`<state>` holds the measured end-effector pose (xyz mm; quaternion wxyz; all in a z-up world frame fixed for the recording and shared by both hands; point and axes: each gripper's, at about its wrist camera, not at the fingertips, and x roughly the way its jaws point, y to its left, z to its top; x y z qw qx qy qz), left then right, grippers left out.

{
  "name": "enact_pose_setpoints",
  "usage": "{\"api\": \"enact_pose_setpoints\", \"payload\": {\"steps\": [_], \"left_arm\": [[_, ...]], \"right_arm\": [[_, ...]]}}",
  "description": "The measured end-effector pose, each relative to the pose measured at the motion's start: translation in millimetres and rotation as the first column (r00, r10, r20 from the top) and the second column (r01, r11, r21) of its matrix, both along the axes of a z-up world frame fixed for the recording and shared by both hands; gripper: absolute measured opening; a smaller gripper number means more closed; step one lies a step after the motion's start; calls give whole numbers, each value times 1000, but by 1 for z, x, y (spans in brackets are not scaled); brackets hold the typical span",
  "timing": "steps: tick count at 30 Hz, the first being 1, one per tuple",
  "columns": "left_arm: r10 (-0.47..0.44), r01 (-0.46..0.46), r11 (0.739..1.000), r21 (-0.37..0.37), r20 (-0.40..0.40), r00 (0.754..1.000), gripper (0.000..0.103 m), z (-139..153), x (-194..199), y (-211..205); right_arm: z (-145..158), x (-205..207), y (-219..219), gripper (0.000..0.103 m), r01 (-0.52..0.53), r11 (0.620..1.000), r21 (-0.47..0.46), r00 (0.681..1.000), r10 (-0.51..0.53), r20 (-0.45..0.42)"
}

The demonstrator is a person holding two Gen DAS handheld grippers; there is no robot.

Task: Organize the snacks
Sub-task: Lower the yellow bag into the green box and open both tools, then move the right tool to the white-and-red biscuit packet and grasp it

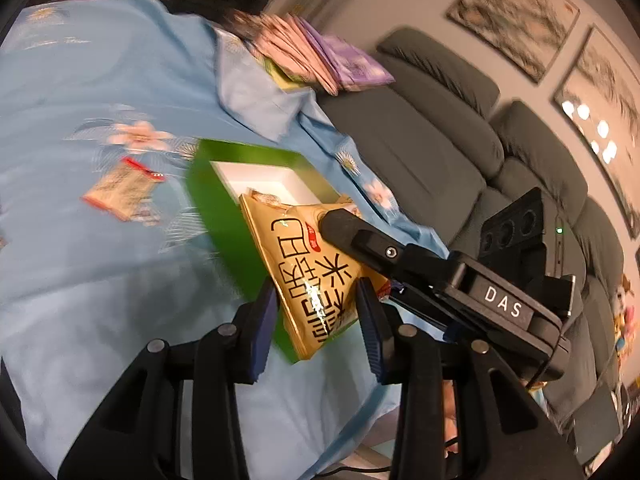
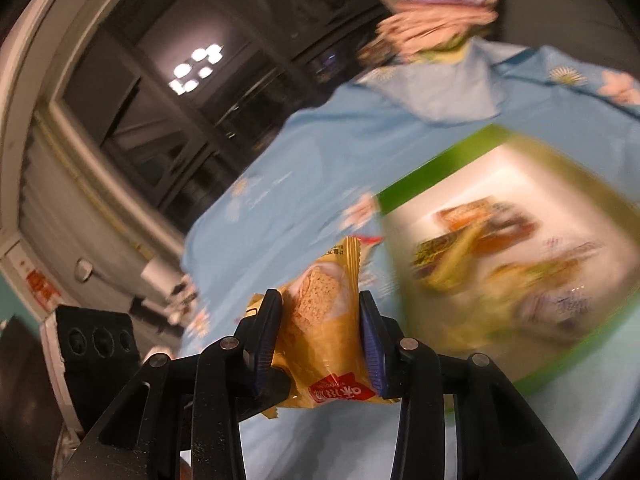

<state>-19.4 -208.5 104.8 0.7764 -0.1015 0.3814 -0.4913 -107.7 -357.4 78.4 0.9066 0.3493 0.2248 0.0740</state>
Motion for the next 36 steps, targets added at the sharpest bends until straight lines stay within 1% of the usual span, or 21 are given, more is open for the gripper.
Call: {"api": "enact_pose_setpoints", "payload": {"steps": [2,3,6,9,11,12,15,18,19,20,22,23,24,25,26,27,29,31,33,35,36], "left_arm": [[-34,34,999,23,-6,999,39,-1,3,-23],[-48,49,998,46,-9,999,39,-3,5,-40],[-71,73,995,73,-29,997,39,-8,14,-65],[-86,91,994,66,-80,993,39,-14,26,-79],[-85,93,992,85,-89,992,39,-16,30,-90],[-80,87,990,107,-71,994,39,-15,30,-94],[-52,47,978,205,18,998,38,-15,30,-109],[-25,24,978,206,1,1000,35,-20,38,-109],[-12,10,976,215,6,1000,35,-22,40,-108],[11,-14,976,218,13,1000,40,-22,41,-106],[69,-74,977,200,35,997,68,-18,41,-93],[94,-99,978,182,36,995,98,-16,41,-87],[134,-137,979,149,33,990,103,-14,42,-75],[170,-172,979,107,25,985,102,-11,42,-61],[186,-186,978,91,13,983,103,-10,43,-52],[216,-215,974,73,-8,976,103,-11,45,-36],[276,-275,959,72,-4,961,103,-13,42,-10],[355,-358,930,80,52,933,103,-21,35,23],[433,-444,888,121,107,895,103,-35,27,55],[477,-496,853,162,146,867,103,-50,23,76],[518,-543,818,190,169,838,103,-60,23,90]], "right_arm": [[-3,-3,-23,40,62,998,-5,998,-62,-25],[-5,-3,-32,40,77,997,-1,996,-77,-39],[-15,0,-61,40,110,993,39,991,-106,-84],[-19,5,-78,40,136,990,40,985,-130,-115],[-20,9,-84,40,154,988,15,979,-150,-137],[-21,9,-86,40,156,988,6,978,-154,-141],[-22,14,-90,40,167,986,-26,971,-169,-167],[-29,19,-91,40,187,981,-43,959,-192,-207],[-33,19,-93,40,192,981,-29,955,-193,-224],[-34,19,-95,40,194,981,1,955,-189,-227],[-36,14,-100,46,216,975,58,953,-198,-227],[-35,10,-101,55,228,970,80,953,-206,-221],[-31,5,-102,69,240,966,101,956,-217,-196],[-28,-1,-100,80,251,962,107,956,-230,-181],[-24,-6,-98,98,275,955,114,952,-254,-171],[-21,-9,-95,103,289,950,118,950,-268,-163],[-15,-10,-86,103,266,956,119,958,-249,-144],[-11,-4,-73,103,201,973,113,973,-186,-134],[-8,5,-56,103,159,983,88,979,-145,-143],[-4,13,-37,103,134,990,46,980,-126,-156],[-3,18,-27,103,118,993,30,981,-112,-157]]}}
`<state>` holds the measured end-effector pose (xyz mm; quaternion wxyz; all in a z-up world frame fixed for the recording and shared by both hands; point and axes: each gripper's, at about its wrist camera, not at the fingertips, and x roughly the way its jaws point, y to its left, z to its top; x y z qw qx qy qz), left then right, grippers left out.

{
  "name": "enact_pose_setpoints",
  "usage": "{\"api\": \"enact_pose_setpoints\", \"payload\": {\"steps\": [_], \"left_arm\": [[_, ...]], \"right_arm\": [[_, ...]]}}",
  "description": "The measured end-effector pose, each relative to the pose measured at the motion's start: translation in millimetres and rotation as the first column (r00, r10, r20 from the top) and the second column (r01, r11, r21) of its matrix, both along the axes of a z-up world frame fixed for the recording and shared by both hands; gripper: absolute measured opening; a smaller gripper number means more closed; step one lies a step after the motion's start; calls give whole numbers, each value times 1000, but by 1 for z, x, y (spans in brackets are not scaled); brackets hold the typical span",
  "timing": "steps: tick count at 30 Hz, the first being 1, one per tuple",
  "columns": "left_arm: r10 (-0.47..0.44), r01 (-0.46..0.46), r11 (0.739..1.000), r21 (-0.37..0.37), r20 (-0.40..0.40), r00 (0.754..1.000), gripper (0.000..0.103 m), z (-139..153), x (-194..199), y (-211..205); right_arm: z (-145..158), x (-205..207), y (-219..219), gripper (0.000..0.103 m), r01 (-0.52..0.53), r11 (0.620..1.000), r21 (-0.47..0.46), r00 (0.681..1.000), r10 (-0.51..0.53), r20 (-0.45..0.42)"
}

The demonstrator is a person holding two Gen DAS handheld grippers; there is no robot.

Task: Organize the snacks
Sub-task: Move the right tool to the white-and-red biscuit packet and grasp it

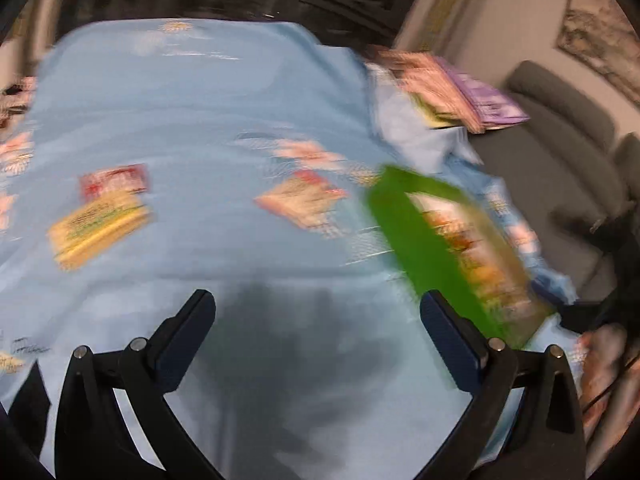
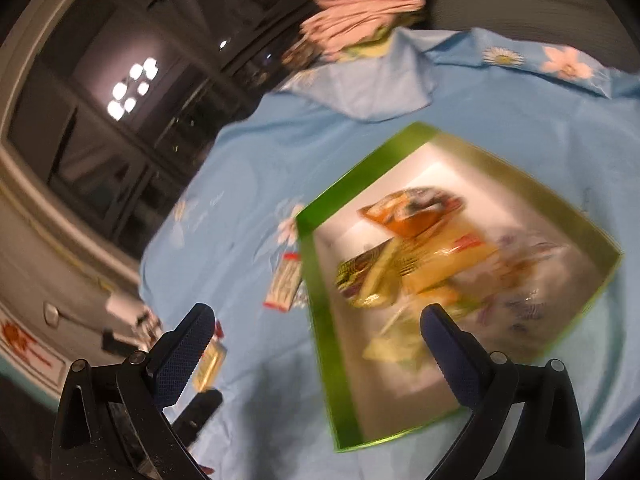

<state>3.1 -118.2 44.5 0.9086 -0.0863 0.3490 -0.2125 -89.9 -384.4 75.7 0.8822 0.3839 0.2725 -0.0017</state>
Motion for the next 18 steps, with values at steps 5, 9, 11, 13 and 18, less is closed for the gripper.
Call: {"api": "enact_pose_setpoints", "payload": {"steps": [5,9,11,13,18], "left_arm": [[75,-75,997,16,-36,997,103,-16,-2,32],[86,-84,994,66,-25,996,103,-18,-6,44],[70,-68,996,52,-51,996,103,-19,-4,49],[62,-61,998,14,-78,995,103,-20,-5,58],[94,-99,994,-39,-119,988,103,-17,-9,67]], "right_arm": [[3,16,41,103,-64,998,26,998,64,16],[6,29,71,103,-142,989,36,989,141,43],[3,35,81,103,-149,988,50,988,147,40],[0,44,89,103,-156,986,63,988,155,16],[3,74,107,103,-192,981,28,981,192,-2]]}}
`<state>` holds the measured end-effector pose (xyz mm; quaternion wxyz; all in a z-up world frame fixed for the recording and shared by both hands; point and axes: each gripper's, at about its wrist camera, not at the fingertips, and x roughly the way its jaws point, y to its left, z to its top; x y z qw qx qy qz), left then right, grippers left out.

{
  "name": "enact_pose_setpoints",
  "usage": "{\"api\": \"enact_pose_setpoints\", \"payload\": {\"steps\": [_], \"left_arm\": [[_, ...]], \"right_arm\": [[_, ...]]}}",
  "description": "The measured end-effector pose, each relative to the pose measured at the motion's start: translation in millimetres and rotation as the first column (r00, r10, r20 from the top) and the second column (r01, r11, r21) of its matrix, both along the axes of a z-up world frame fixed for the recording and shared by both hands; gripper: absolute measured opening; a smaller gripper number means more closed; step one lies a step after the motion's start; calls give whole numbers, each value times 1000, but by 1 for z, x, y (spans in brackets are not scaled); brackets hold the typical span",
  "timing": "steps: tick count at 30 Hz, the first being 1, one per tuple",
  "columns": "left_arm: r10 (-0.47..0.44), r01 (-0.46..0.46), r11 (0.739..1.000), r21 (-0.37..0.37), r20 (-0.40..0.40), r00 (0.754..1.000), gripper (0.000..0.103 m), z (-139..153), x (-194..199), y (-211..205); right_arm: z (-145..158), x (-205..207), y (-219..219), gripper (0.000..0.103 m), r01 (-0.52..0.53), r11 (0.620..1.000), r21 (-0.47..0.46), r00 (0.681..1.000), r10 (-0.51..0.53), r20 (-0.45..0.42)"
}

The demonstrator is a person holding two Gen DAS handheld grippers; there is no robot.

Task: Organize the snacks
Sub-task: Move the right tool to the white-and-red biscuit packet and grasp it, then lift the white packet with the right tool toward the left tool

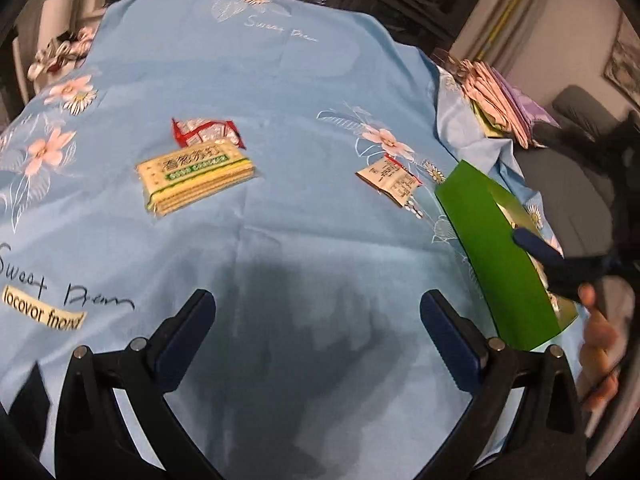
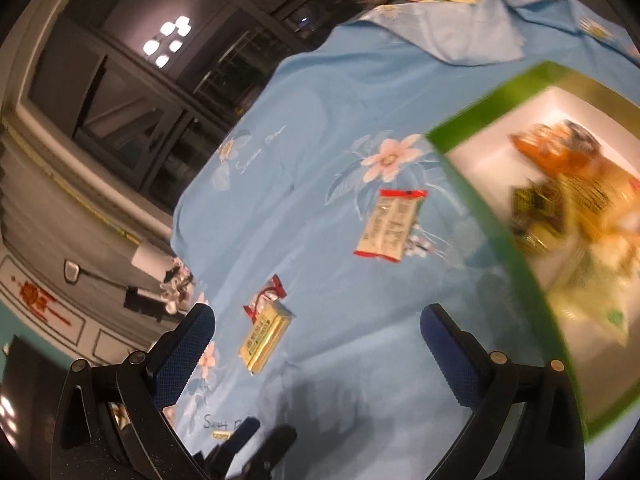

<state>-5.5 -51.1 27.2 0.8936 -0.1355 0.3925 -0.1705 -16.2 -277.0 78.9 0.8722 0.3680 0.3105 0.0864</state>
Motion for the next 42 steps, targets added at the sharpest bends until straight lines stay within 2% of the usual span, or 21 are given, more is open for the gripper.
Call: {"api": "enact_pose_setpoints", "payload": {"steps": [3,5,7,10,12,16,17,19,21,23,25,28,30,31,32,33,34,36,38,41,42], "left_arm": [[-32,30,999,-33,-40,999,103,-1,2,-1],[-36,34,998,-48,-49,998,103,0,2,0],[-35,32,998,-59,-60,998,103,0,2,2],[-30,25,997,-80,-66,997,103,2,5,7],[11,-17,994,-106,-63,998,103,4,7,15],[37,-58,982,-178,-122,992,103,0,15,28],[36,-62,979,-194,-135,990,103,-1,17,30],[39,-68,976,-207,-140,989,103,1,19,35],[48,-67,982,-175,-111,993,103,9,18,37],[59,-71,988,-140,-91,994,103,13,16,38],[66,-76,989,-124,-84,994,103,15,13,42],[36,-54,985,-164,-113,993,103,10,14,49],[19,-39,987,-159,-126,992,103,8,14,52],[19,-34,991,-127,-116,993,103,8,11,53],[24,-31,997,-74,-95,995,103,9,8,53],[23,-25,999,-21,-71,997,103,10,4,52],[16,-14,999,31,-47,999,103,10,0,50],[-15,17,993,117,-17,1000,103,7,-8,50],[-46,47,988,149,-13,999,103,1,-14,53],[-69,78,986,150,-62,996,103,-12,-19,64],[-69,78,986,147,-70,995,103,-13,-18,67]], "right_arm": [[-4,36,2,102,-19,1000,-18,999,18,-47],[-15,61,1,103,5,999,-48,993,-10,-114],[-25,89,3,102,62,979,-195,968,-107,-226],[-36,124,13,102,35,952,-305,959,-118,-259],[-46,144,16,102,60,933,-354,940,-172,-293],[-72,175,9,102,107,942,-318,898,-229,-375],[-69,179,13,102,116,926,-358,904,-248,-349],[-68,188,21,93,89,900,-426,905,-252,-342],[-67,191,34,69,67,843,-533,906,-275,-321],[-68,190,40,68,46,820,-571,914,-266,-308],[-68,186,37,68,47,830,-556,919,-254,-301],[-67,180,34,66,37,856,-515,929,-220,-298],[-65,170,36,53,22,876,-482,942,-180,-285],[-65,163,36,47,4,899,-437,951,-138,-277],[-65,156,37,36,-20,922,-386,957,-95,-276],[-67,147,38,33,-45,944,-327,960,-50,-275],[-70,137,40,32,-67,953,-296,962,-17,-274],[-71,117,55,32,-100,934,-344,969,13,-246],[-71,106,59,32,-105,935,-340,970,22,-241],[-73,95,58,32,-125,962,-242,964,60,-259],[-73,94,60,33,-129,961,-245,962,61,-267]]}}
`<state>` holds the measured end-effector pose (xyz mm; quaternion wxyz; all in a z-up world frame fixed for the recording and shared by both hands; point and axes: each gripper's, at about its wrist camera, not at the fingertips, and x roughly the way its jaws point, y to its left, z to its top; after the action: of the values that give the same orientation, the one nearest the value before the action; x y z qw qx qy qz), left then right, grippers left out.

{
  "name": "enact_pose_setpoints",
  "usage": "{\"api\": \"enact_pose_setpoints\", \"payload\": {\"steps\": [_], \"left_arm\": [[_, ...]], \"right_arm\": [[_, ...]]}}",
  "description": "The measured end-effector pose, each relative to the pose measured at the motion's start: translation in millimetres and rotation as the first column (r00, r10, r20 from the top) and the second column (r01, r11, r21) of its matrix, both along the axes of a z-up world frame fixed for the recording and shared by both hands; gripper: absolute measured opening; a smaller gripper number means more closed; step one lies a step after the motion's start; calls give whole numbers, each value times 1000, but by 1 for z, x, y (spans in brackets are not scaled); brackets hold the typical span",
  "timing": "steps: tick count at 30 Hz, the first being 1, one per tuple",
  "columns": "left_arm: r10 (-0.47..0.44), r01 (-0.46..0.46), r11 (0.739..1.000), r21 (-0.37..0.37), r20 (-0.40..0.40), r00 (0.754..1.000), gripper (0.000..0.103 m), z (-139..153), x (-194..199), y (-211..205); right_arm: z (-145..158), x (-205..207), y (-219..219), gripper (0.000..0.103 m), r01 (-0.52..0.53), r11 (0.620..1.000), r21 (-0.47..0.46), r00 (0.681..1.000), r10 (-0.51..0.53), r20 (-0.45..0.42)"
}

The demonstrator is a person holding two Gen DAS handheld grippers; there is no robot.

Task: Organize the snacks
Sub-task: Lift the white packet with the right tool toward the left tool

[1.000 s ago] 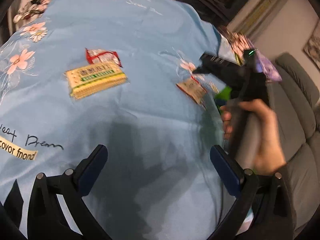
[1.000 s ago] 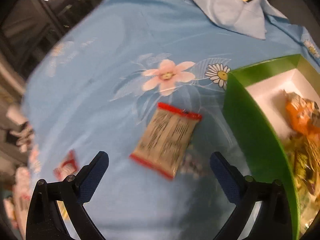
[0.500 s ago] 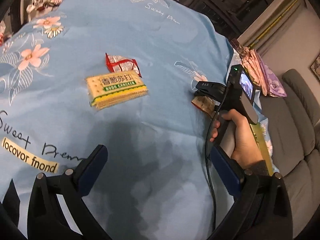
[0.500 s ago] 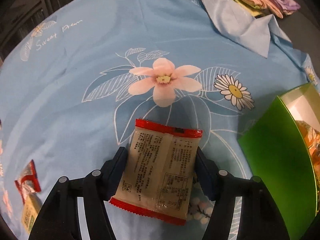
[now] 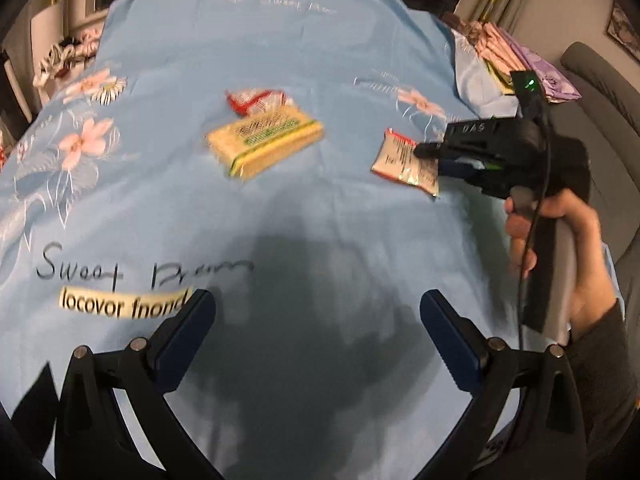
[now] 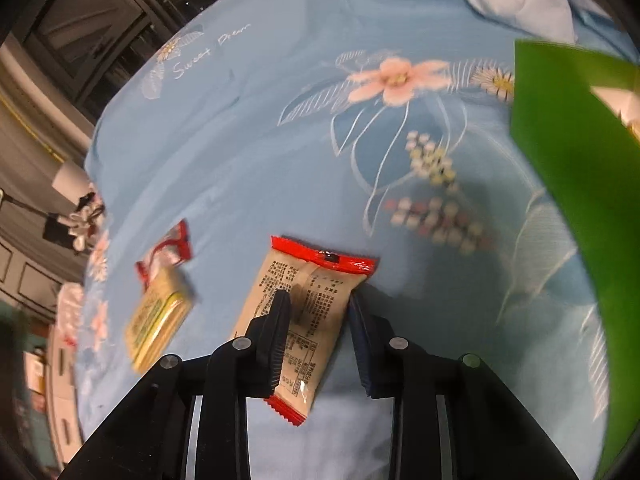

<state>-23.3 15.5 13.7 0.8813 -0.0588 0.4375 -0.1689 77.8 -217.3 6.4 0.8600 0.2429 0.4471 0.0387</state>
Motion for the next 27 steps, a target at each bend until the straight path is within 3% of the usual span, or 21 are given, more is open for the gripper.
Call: {"api": "enact_pose_setpoints", "payload": {"steps": [2,4,6,7,9,11,12,14,15,16,23,27], "left_arm": [[12,-12,1000,1,-17,1000,102,-3,2,5],[37,-37,999,-1,-19,999,102,-4,5,10],[48,-49,999,-7,-18,999,102,-1,6,13],[46,-46,999,-12,-18,999,102,0,7,14],[42,-42,999,-19,-20,999,102,4,9,12],[37,-38,999,-22,-22,999,102,7,8,11],[38,-39,999,-21,-25,999,102,7,10,10],[41,-42,999,-23,-39,998,102,5,12,11],[42,-44,999,-28,-49,998,102,4,14,13],[43,-44,999,-31,-53,998,102,3,13,14],[32,-33,999,-20,-55,998,103,3,7,16],[-21,17,999,-40,-93,995,103,-4,2,10]], "right_arm": [[3,5,7,38,-8,999,-52,1000,7,-26],[7,18,14,57,8,997,-78,998,-13,-62],[8,28,26,92,10,998,-65,996,-15,-90],[8,34,37,94,15,996,-92,994,-25,-103],[4,40,57,94,26,978,-207,992,-51,-115],[-4,47,85,93,-7,919,-393,993,-41,-113],[-6,47,93,91,-9,896,-443,995,-34,-89],[-5,44,96,81,5,903,-430,999,-26,-43],[-4,42,96,70,2,910,-415,999,-20,-39],[-1,40,95,67,-12,915,-404,999,-4,-39],[0,-8,104,67,-127,940,-317,992,125,-28],[1,-47,118,67,-189,928,-321,982,179,-59]]}}
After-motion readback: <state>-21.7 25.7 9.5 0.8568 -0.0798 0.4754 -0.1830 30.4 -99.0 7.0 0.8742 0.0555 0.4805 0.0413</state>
